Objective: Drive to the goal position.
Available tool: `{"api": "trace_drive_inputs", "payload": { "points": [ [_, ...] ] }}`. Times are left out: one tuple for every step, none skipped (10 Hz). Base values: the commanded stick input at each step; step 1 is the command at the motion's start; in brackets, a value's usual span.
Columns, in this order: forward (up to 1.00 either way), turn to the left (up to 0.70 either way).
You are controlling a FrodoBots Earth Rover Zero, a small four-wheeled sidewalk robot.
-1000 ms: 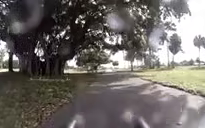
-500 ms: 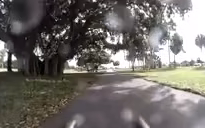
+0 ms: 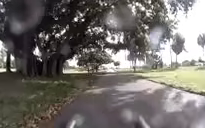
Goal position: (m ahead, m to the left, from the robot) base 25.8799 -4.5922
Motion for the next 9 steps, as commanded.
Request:
{"api": "trace_drive_inputs", "payload": {
  "points": [
    [0.85, -0.04],
    [0.85, -0.08],
    [0.85, 0.0],
    [0.85, 0.0],
    [0.85, 0.0],
    [0.85, 0.0],
    [0.85, -0.02],
    [0.85, -0.17],
    [0.85, -0.32]
  ]
}}
